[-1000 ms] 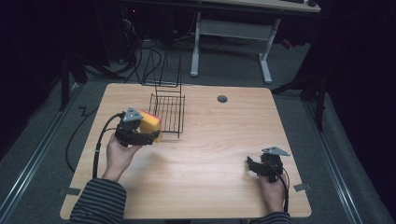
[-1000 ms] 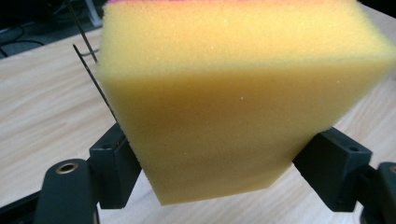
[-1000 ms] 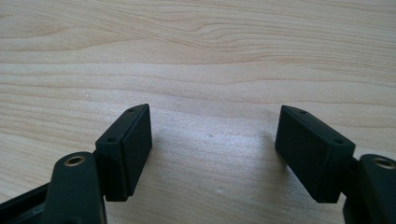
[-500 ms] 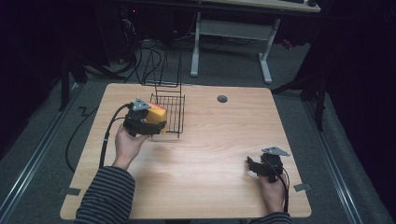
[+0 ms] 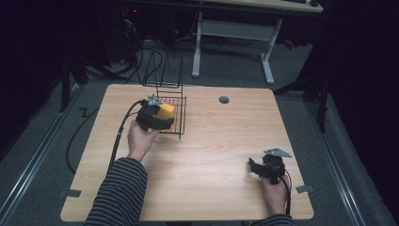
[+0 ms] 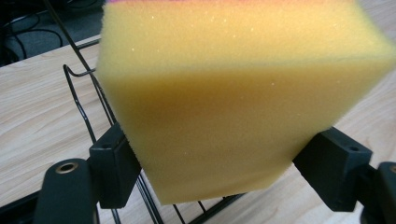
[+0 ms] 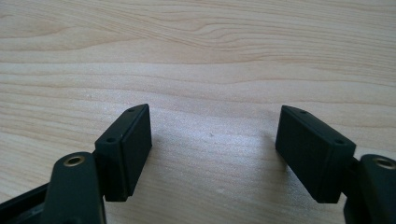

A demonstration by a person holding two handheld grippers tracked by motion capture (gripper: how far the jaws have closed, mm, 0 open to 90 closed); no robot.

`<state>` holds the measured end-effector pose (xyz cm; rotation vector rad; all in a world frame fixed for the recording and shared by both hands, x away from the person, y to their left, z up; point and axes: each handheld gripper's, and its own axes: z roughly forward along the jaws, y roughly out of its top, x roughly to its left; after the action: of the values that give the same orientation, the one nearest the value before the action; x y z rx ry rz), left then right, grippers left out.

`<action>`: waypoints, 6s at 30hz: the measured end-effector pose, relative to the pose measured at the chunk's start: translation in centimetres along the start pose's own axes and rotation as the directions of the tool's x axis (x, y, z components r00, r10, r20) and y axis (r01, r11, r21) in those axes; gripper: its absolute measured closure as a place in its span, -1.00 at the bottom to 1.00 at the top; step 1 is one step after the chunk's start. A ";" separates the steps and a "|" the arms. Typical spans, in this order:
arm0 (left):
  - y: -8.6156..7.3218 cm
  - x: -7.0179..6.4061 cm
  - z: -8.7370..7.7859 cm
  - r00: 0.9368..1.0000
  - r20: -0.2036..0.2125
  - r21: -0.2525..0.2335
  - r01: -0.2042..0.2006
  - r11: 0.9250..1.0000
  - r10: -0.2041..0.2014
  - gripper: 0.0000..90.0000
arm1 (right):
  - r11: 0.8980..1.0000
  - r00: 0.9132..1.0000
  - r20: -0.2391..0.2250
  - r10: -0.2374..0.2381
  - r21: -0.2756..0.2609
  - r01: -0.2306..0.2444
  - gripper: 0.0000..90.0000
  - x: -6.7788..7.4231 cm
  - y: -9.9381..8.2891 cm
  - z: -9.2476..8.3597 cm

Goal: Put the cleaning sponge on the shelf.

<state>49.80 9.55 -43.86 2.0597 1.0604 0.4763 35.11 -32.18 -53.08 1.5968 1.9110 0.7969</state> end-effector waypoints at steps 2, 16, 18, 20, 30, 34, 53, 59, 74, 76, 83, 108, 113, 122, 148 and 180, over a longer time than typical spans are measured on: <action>0.1 -0.1 0.4 1.000 -0.006 -0.002 -0.001 1.000 0.001 -0.49 | 1.000 1.000 0.000 0.000 0.000 0.000 -0.40 0.0 0.0 0.0; -0.3 0.0 2.3 0.999 -0.034 0.026 0.026 0.999 -0.025 -0.49 | 1.000 1.000 0.000 0.000 0.000 0.000 -0.40 0.0 0.0 0.0; -0.3 0.0 2.4 0.999 -0.034 0.028 0.026 0.999 -0.025 -0.49 | 1.000 1.000 0.000 0.000 0.000 0.000 -0.40 0.0 0.0 0.0; -0.4 0.0 2.6 0.999 -0.034 0.032 0.027 0.999 -0.026 -0.49 | 1.000 1.000 0.000 0.000 0.000 0.000 -0.40 0.0 0.0 0.0; -0.6 0.1 2.8 0.999 -0.036 0.042 0.029 0.999 -0.028 -0.51 | 1.000 1.000 0.000 0.000 0.000 0.000 -0.40 0.0 0.0 0.0; -0.6 0.1 2.8 0.999 -0.034 0.043 0.031 0.999 -0.030 -0.51 | 1.000 1.000 0.000 0.000 0.000 0.000 -0.40 0.0 0.0 0.0; -0.6 0.4 2.8 0.999 -0.011 0.047 0.051 0.998 -0.051 -0.66 | 1.000 1.000 0.000 0.001 0.000 -0.001 -0.40 0.0 0.0 0.0; -0.6 0.4 2.8 0.999 -0.009 0.055 0.046 0.997 -0.046 -0.74 | 1.000 1.000 -0.001 0.002 0.001 -0.002 -0.40 0.0 0.0 0.0; -0.4 0.0 1.8 0.999 -0.002 0.042 0.037 0.998 -0.037 -0.98 | 1.000 1.000 0.000 0.002 0.001 -0.002 -0.40 0.0 0.0 0.0; -0.5 -0.2 1.4 0.999 0.007 0.046 0.034 0.998 -0.034 -0.99 | 1.000 1.000 0.000 0.002 0.001 -0.002 -0.40 0.0 0.0 0.0; -0.3 -0.5 0.4 1.000 0.003 0.036 0.027 0.999 -0.027 -1.00 | 1.000 1.000 -0.001 0.002 0.001 -0.002 -0.40 0.0 0.0 0.0; -2.2 -0.9 -4.1 1.000 0.020 -0.021 0.000 1.000 0.001 -0.90 | 1.000 1.000 -0.001 0.001 0.000 -0.001 -0.40 0.0 0.0 0.0; -2.4 -0.7 -5.2 1.000 0.025 -0.045 -0.006 0.999 0.007 -0.87 | 1.000 1.000 -0.001 0.003 0.001 -0.003 -0.40 0.0 0.0 0.0; -3.0 -0.5 -7.0 1.000 0.022 -0.072 -0.013 0.997 0.014 -0.82 | 1.000 1.000 0.000 0.002 0.001 -0.002 -0.40 0.0 0.0 0.0; -5.7 0.9 -11.2 0.999 0.037 -0.123 0.026 0.992 -0.022 -0.72 | 1.000 1.000 -0.001 0.003 0.001 -0.003 -0.40 0.0 0.0 0.0; -9.8 2.9 -13.9 0.994 0.029 -0.150 0.112 0.982 -0.109 -0.67 | 1.000 1.000 -0.001 0.002 0.000 -0.002 -0.40 0.0 0.0 0.0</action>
<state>37.77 21.90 -42.47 1.8580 1.0867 0.4641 35.12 -32.16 -53.08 1.5988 1.9105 0.7979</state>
